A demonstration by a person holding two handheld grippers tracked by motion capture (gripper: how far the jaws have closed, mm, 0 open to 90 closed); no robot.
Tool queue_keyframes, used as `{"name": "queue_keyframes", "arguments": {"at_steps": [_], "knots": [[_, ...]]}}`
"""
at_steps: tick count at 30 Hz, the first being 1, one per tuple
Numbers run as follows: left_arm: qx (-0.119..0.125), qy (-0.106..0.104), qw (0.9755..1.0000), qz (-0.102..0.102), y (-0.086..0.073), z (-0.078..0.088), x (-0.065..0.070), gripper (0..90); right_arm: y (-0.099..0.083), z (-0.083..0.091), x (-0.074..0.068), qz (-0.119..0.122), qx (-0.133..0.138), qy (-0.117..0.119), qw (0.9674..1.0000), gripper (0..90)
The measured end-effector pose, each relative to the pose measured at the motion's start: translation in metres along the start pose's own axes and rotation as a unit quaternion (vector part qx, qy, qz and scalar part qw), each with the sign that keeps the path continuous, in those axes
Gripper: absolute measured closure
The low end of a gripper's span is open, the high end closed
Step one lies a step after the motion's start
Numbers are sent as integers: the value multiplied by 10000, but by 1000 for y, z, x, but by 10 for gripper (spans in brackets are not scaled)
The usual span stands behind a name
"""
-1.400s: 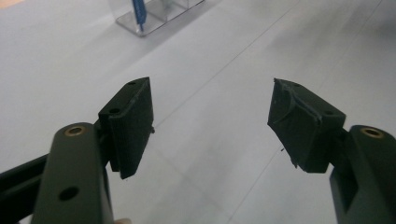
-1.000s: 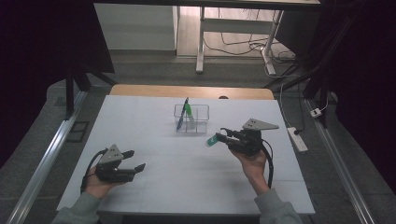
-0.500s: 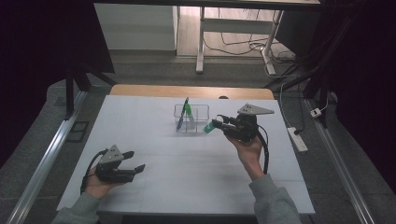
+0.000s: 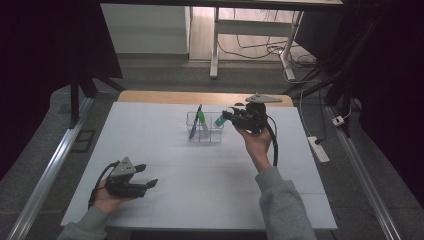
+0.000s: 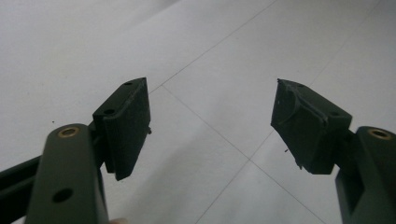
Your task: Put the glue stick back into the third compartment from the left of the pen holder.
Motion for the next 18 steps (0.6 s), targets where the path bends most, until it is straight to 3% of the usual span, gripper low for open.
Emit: {"name": "queue_keyframes", "arguments": {"at_steps": [4, 8, 11, 14, 18], "knots": [[10, -12, 10000, 6, 0, 1, -1, 279, 2, -11, 5, -2, -80, -76, 9999, 646], [21, -17, 10000, 36, -1, 1, -1, 280, 0, -25, 10, 266, -301, -335, 9986, 644], [-2, -6, 10000, 24, -2, 1, -2, 280, -1, -31, 12, 307, -330, -377, 9983, 597], [3, 6, 10000, 44, -2, 2, -3, 280, -3, -31, 12, 163, -306, -286, 9990, 518], [6, 20, 10000, 43, -2, 2, -2, 280, -8, -21, 11, 240, -283, -274, 9989, 466]]}}
Point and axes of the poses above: each handheld gripper's, and its own axes: z roughly backward along the jaws, y roughly out of its top, x roughly to its right, the point moved 8 cm from there along -z, roughly forward along the jaws, and after that the axes turned 3 degrees about -z, right-handed, at the moved point
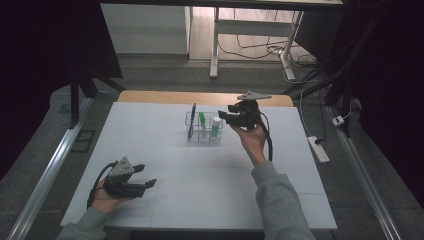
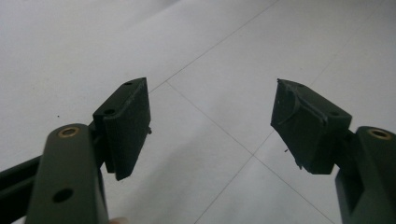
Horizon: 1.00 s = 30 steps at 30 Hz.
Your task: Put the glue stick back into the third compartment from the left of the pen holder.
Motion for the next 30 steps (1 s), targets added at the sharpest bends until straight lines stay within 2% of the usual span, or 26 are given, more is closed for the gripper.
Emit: {"name": "queue_keyframes", "arguments": {"at_steps": [8, 18, 30], "knots": [[8, 17, 10000, 17, 0, 1, -1, 280, -21, 27, 3, 21, -32, 139, 9999, 433], [9, 8, 10000, 42, 1, 0, -2, 280, -67, 63, 8, 129, -413, 185, 9989, 395], [13, 12, 10000, 57, 1, -1, -3, 280, -116, 112, 5, 169, -516, 157, 9984, 387]]}}
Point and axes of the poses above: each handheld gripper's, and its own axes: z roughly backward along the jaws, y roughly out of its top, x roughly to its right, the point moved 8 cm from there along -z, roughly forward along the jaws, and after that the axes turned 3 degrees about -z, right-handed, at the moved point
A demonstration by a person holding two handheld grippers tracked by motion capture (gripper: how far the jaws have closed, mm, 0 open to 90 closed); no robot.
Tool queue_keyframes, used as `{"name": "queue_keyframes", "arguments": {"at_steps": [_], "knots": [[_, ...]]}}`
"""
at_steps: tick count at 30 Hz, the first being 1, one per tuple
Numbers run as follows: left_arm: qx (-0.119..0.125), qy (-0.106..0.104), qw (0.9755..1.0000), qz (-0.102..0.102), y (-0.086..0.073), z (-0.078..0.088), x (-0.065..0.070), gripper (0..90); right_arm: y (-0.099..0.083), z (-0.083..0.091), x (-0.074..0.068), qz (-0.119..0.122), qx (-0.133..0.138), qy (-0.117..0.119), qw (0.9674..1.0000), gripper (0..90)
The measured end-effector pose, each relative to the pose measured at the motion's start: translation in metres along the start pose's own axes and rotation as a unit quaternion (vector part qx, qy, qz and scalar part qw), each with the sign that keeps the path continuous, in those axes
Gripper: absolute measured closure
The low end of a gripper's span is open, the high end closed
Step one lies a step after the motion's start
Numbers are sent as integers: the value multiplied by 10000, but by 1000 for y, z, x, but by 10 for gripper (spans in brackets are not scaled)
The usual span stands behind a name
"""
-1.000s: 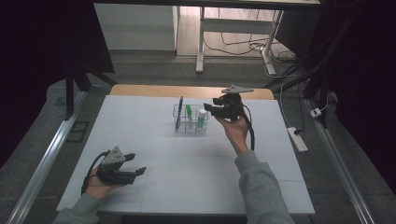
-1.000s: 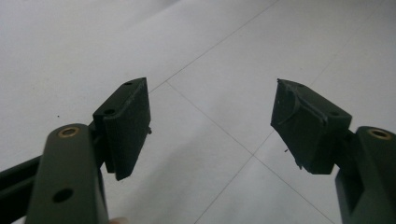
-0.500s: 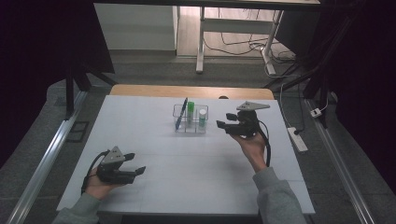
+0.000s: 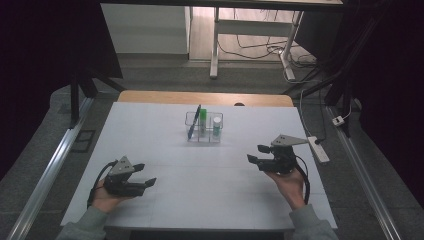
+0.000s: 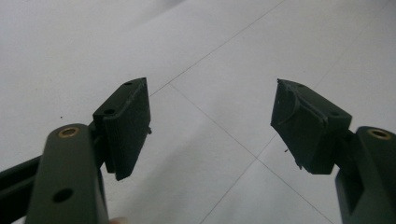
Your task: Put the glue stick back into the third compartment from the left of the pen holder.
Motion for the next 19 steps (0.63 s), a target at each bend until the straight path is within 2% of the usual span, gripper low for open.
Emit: {"name": "queue_keyframes", "arguments": {"at_steps": [5, 8, 11, 19], "knots": [[-9, 5, 10000, -2, 0, 0, 0, 280, -24, 9, 1, 36, -187, -84, 9998, 380], [1, 9, 10000, 10, 0, 0, 0, 281, -36, 14, 3, -40, -219, -103, 9997, 378], [-5, 19, 10000, 2, 2, -1, -1, 281, -42, 19, 6, -135, -202, -103, 9997, 377], [16, 31, 10000, 3, 3, -1, -1, 281, -51, 22, 6, -51, -265, -161, 9995, 374]]}}
Point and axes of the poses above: each handheld gripper's, and its own axes: z roughly backward along the jaws, y roughly out of its top, x roughly to its right, the point moved 8 cm from there along -z, roughly forward along the jaws, and after that the axes turned 3 degrees about -z, right-handed, at the moved point
